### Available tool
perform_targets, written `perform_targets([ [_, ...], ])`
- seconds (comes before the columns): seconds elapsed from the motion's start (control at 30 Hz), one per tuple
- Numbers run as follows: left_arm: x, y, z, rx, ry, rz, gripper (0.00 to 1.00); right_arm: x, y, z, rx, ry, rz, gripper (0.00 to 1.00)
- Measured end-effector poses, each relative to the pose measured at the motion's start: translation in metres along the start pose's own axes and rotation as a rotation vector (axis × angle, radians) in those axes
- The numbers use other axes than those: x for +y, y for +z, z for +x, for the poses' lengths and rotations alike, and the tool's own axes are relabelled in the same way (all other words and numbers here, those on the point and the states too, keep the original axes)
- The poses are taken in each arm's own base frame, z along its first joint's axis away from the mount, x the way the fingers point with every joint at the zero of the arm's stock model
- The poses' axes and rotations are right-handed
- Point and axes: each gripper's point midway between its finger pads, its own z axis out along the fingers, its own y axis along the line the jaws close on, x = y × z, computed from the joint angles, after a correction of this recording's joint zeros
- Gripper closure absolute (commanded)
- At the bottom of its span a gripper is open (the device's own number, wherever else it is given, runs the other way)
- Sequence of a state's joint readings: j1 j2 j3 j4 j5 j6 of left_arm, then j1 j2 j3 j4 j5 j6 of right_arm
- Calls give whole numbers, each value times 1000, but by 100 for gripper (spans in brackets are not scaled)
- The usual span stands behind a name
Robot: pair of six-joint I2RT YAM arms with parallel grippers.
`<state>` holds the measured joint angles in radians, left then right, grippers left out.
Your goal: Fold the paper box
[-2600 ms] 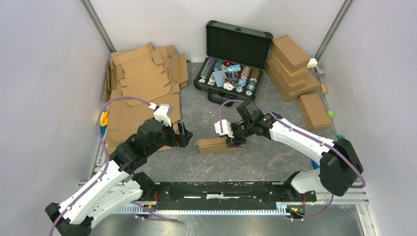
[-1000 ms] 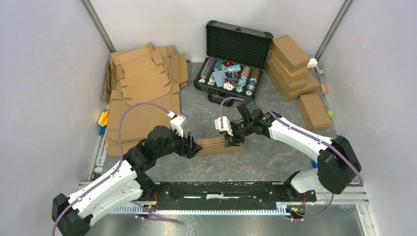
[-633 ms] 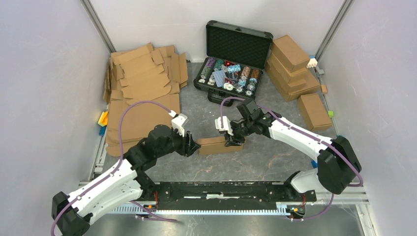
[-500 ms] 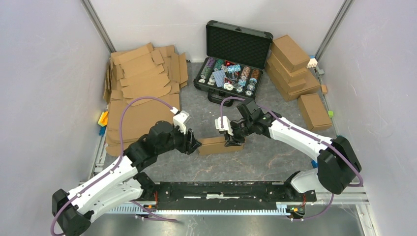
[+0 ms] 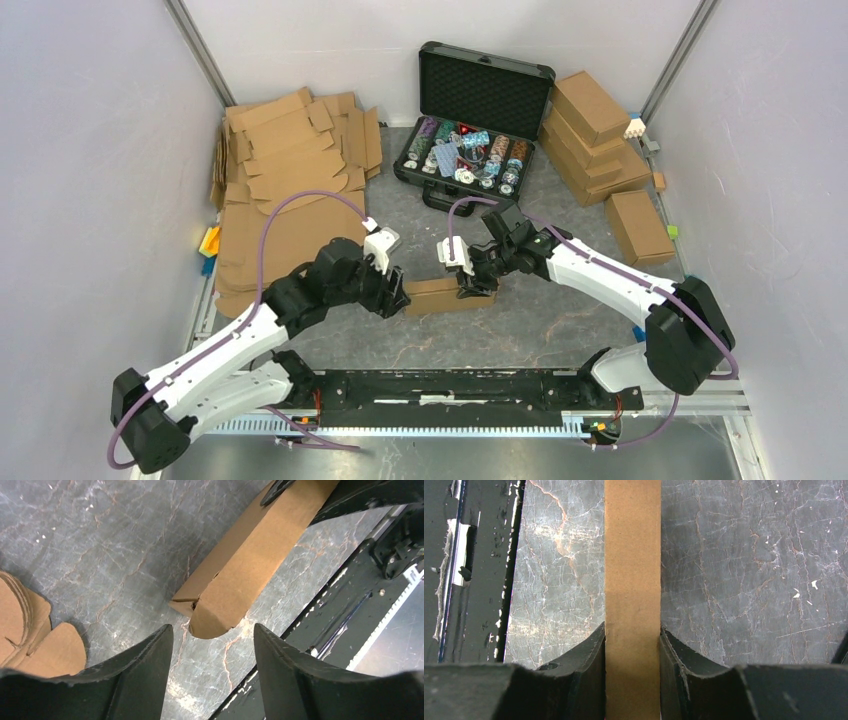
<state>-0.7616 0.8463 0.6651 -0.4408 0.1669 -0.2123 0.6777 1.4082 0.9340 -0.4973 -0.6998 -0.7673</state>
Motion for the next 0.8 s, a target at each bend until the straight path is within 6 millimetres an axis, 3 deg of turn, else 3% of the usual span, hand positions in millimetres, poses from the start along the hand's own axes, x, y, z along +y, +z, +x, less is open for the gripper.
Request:
perform_targets([
  [0.2, 5, 5, 12, 72, 14, -18, 44, 0, 0, 0, -1, 0, 0, 68],
  [0.6, 3, 1, 2, 34, 29, -13, 77, -1, 0, 0, -5, 1, 3, 68],
  [0.8, 1, 2, 0, 27, 33, -3, 80, -1, 1, 0, -6, 0, 3, 68],
])
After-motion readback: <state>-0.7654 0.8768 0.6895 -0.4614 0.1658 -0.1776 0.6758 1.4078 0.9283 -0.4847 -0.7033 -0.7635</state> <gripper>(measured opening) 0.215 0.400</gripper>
